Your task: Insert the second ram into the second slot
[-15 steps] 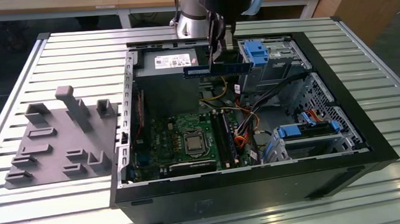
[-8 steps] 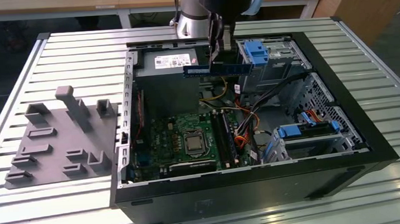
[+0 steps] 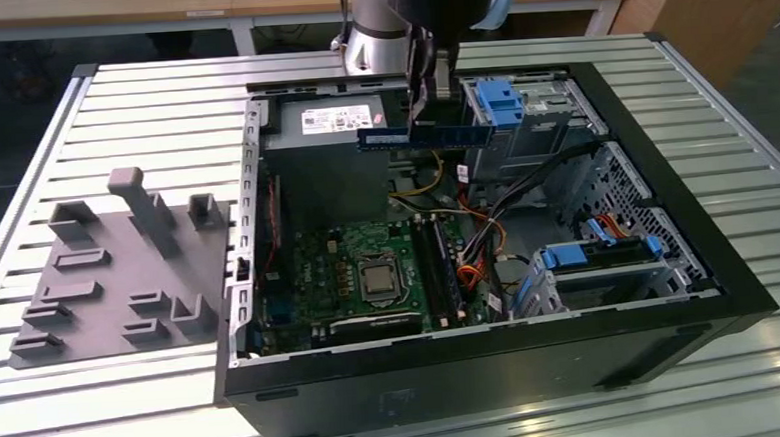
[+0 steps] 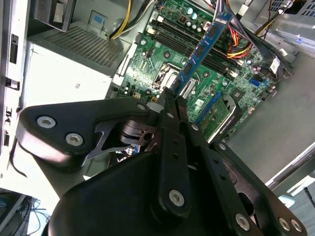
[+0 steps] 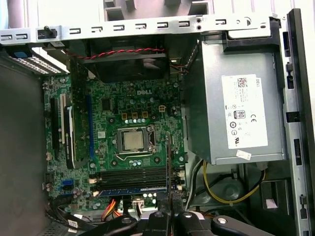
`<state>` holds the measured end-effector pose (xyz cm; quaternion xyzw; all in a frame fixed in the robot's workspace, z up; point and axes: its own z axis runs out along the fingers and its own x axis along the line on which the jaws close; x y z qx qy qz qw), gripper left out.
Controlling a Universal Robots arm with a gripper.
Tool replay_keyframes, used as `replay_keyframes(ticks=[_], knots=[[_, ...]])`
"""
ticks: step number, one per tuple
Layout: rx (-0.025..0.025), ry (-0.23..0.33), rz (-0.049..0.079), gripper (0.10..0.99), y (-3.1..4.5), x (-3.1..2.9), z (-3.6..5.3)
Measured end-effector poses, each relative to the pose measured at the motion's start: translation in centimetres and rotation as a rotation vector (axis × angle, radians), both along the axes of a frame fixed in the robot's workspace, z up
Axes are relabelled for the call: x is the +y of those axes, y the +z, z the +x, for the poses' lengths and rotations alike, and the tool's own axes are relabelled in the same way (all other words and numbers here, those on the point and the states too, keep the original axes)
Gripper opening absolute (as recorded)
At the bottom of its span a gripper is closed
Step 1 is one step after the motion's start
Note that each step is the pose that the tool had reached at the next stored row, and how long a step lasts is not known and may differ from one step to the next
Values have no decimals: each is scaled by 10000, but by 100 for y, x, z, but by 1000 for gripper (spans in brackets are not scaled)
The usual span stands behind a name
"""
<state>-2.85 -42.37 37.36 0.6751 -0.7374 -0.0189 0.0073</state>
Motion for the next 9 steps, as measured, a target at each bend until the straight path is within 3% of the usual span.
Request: replay_keyframes(ticks=[9], knots=[[0,-71,0,133,0,-11,0]])
